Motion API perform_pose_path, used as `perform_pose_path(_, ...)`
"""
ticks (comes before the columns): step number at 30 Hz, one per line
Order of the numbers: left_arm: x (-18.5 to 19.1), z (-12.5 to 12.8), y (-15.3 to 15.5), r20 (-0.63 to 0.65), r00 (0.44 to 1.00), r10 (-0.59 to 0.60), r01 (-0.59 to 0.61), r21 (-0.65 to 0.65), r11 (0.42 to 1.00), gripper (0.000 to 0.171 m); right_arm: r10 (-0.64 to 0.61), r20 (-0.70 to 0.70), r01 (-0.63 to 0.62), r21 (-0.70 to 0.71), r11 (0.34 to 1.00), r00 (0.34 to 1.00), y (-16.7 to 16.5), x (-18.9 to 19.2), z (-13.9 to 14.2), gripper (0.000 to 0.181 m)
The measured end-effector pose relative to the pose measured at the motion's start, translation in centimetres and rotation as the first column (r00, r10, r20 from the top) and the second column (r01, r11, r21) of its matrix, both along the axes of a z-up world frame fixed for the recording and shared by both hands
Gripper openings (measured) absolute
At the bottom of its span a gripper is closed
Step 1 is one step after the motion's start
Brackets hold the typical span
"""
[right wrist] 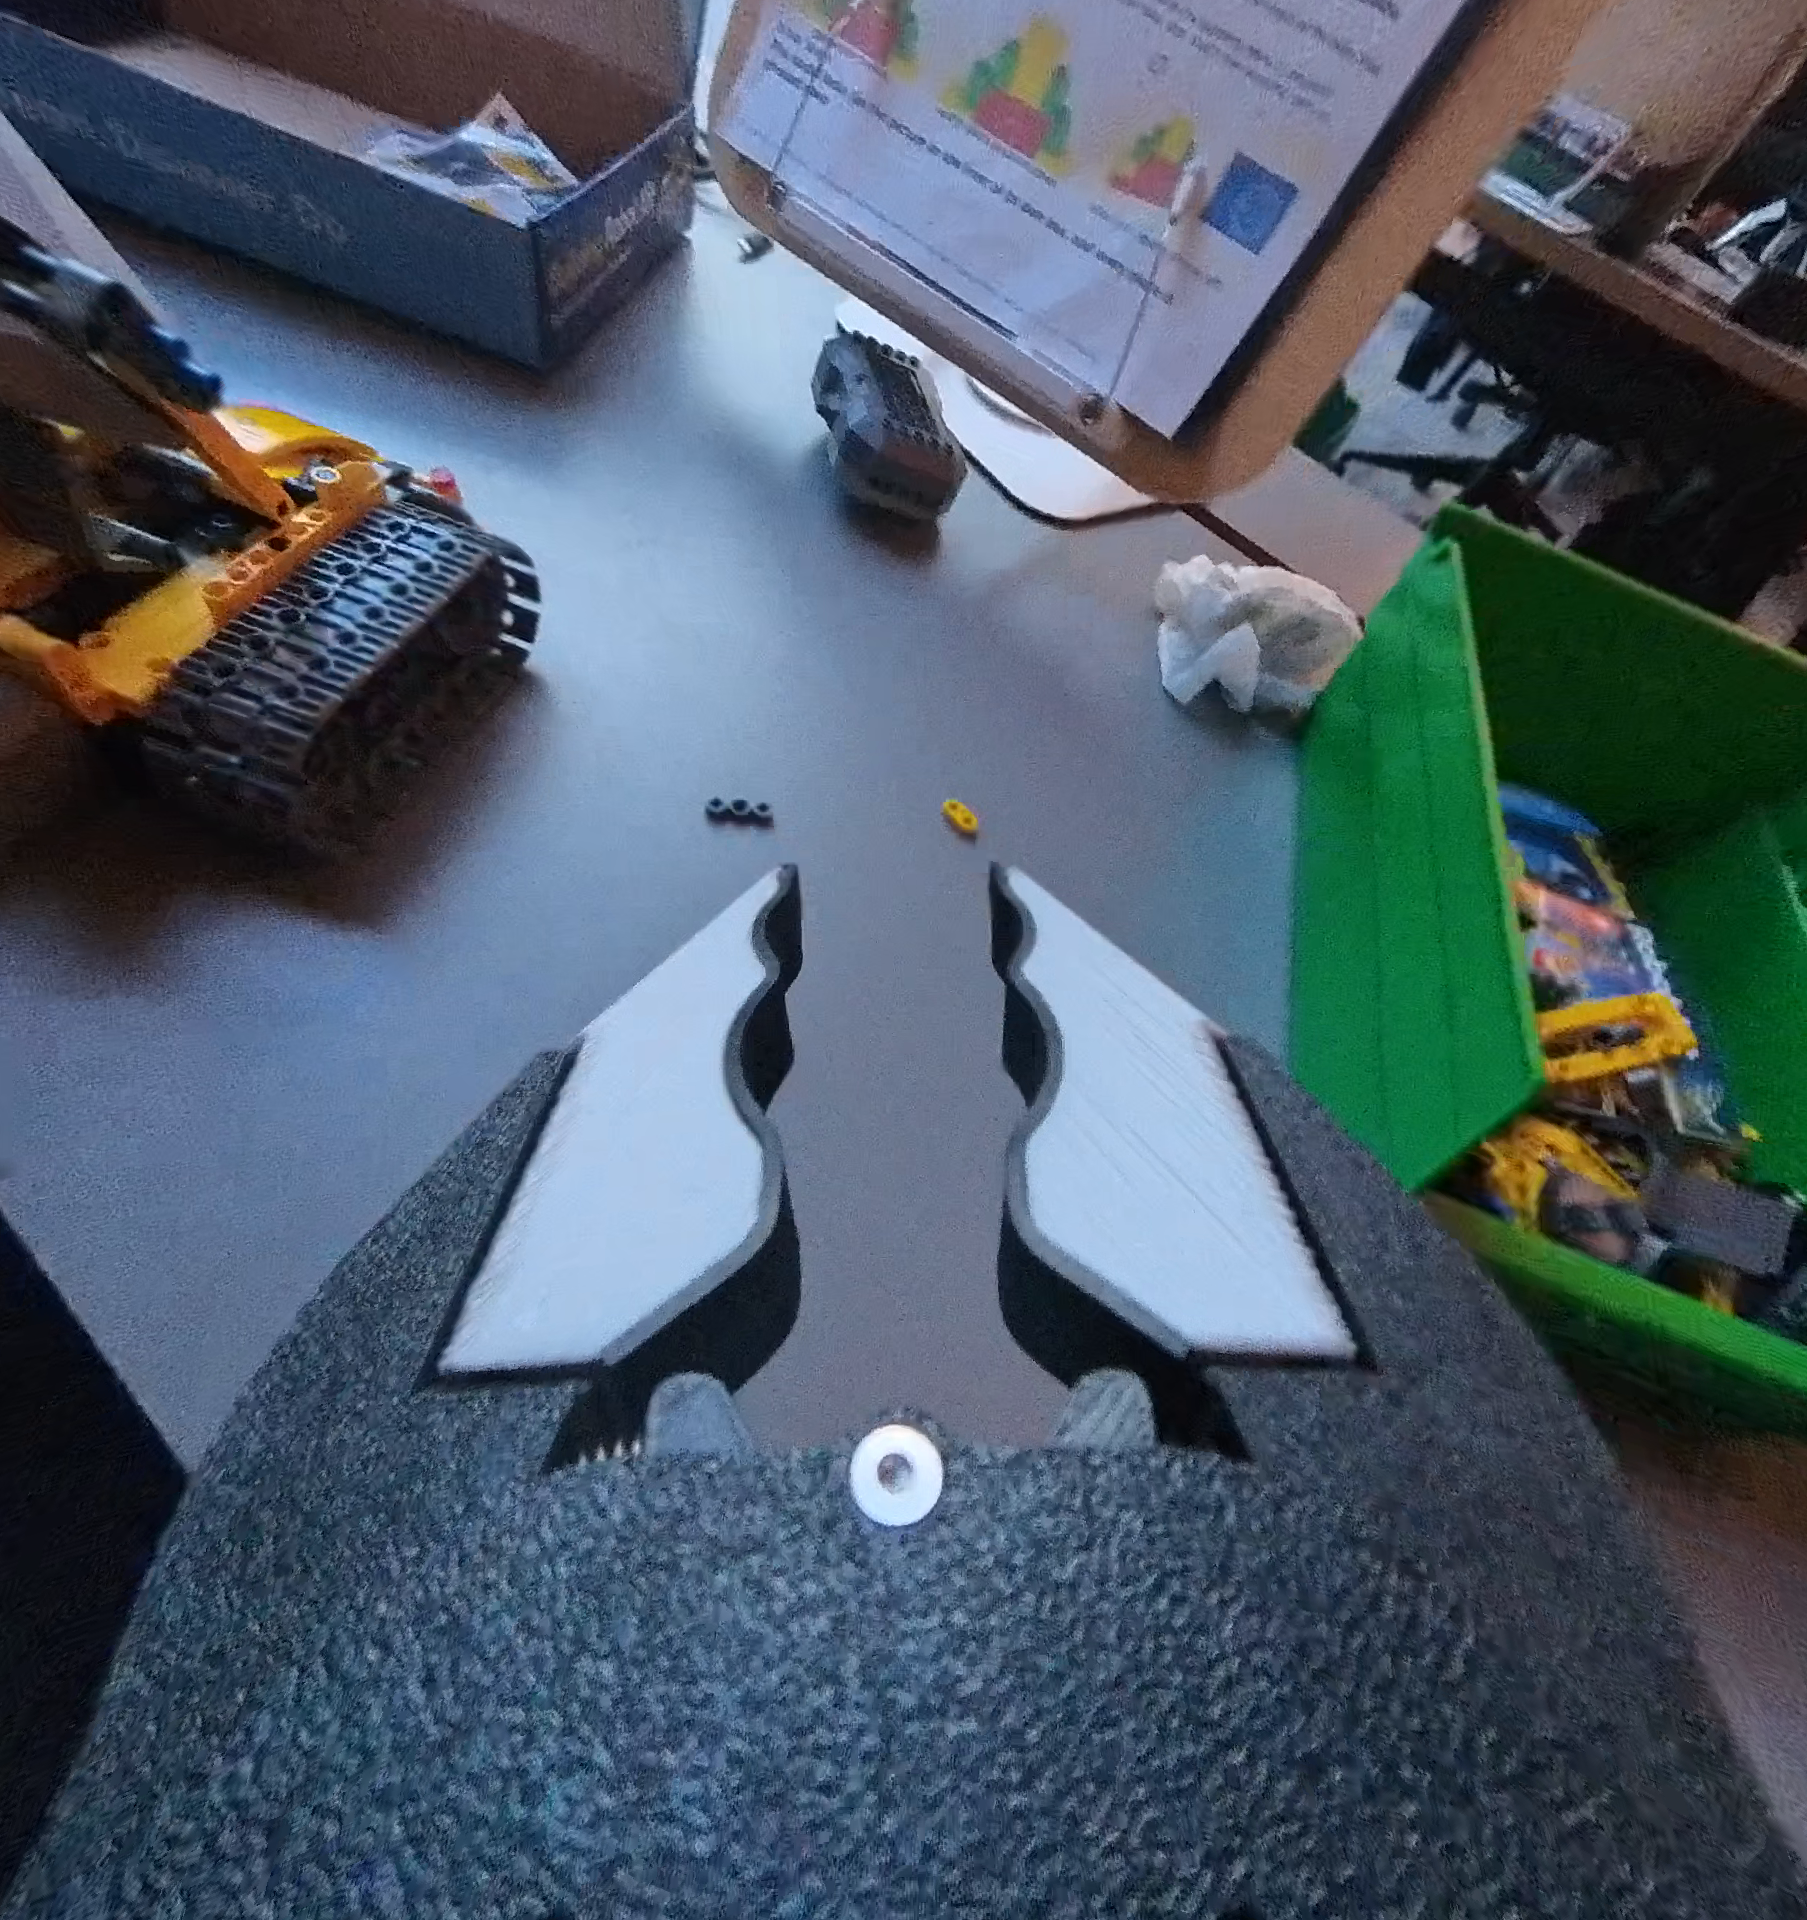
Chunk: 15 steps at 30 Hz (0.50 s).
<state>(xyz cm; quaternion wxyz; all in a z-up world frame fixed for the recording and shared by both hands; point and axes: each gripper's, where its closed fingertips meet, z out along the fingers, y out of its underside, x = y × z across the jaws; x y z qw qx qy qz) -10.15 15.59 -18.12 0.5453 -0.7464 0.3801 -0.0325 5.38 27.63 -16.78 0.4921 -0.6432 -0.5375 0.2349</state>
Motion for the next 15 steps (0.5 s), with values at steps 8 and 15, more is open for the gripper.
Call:
perform_pose_path(8, 0.4, -0.2, 0.5, -0.077, 0.997, 0.014, -0.016, -0.027, 0.999, 0.007, 0.235, -0.106, -0.247, -0.112, 0.963, 0.966, -7.0, -2.9, -1.1, 0.049)
perform_pose_path(15, 0.6, -0.4, 0.9, -0.117, 0.993, 0.029, -0.034, -0.035, 0.999, 0.007, 0.378, 0.172, -0.412, 0.256, 0.875, 0.91, -11.3, -10.9, 0.3, 0.052)
